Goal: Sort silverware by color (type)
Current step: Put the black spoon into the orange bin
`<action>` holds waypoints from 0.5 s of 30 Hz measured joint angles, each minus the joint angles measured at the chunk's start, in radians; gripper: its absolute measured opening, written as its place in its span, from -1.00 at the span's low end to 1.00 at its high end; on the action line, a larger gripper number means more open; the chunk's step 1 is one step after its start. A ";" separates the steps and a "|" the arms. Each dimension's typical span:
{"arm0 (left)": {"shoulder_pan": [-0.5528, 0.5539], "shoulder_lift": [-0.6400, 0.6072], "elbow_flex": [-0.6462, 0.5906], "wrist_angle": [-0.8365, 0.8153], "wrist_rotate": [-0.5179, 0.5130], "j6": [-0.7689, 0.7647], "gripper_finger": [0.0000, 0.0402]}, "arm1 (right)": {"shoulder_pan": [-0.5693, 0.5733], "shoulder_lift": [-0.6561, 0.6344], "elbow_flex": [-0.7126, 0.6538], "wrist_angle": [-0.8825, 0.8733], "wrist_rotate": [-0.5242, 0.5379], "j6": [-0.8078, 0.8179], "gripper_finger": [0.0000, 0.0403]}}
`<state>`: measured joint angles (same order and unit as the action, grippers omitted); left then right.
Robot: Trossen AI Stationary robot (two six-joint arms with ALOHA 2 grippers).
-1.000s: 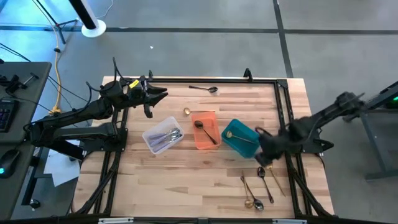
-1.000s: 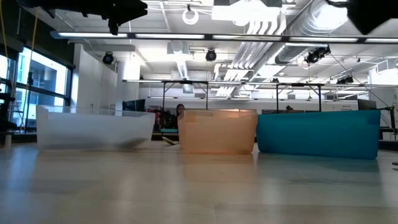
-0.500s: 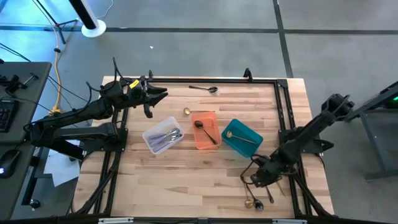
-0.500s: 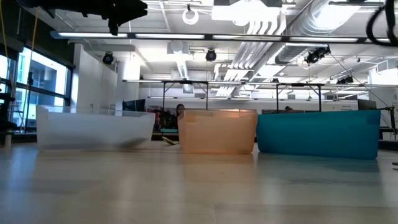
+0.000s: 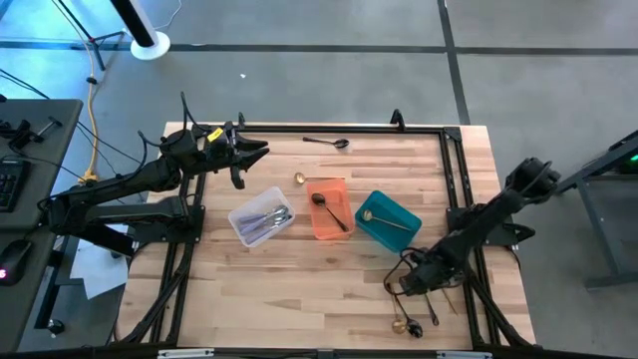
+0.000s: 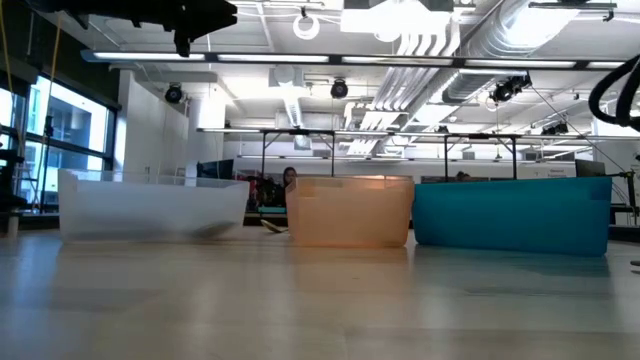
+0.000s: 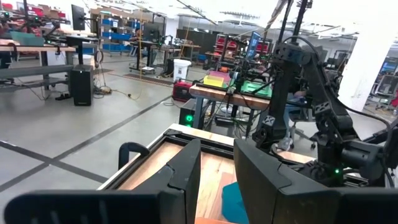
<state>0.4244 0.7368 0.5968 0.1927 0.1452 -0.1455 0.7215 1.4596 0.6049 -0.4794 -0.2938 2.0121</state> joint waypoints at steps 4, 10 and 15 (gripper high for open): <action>0.000 0.000 0.000 0.000 -0.002 0.000 -0.57 | -0.007 0.033 0.001 -0.006 -0.002 -0.003 -0.19; 0.000 0.000 0.000 0.000 -0.003 -0.035 -0.57 | -0.001 0.035 0.001 -0.047 0.013 -0.009 -0.52; 0.000 0.000 0.000 0.000 -0.003 -0.035 -0.57 | 0.000 0.036 0.001 -0.040 0.023 -0.047 -0.95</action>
<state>0.4248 0.7368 0.5968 0.1925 0.1417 -0.1806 0.7212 1.4956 0.6056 -0.5195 -0.2712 1.9649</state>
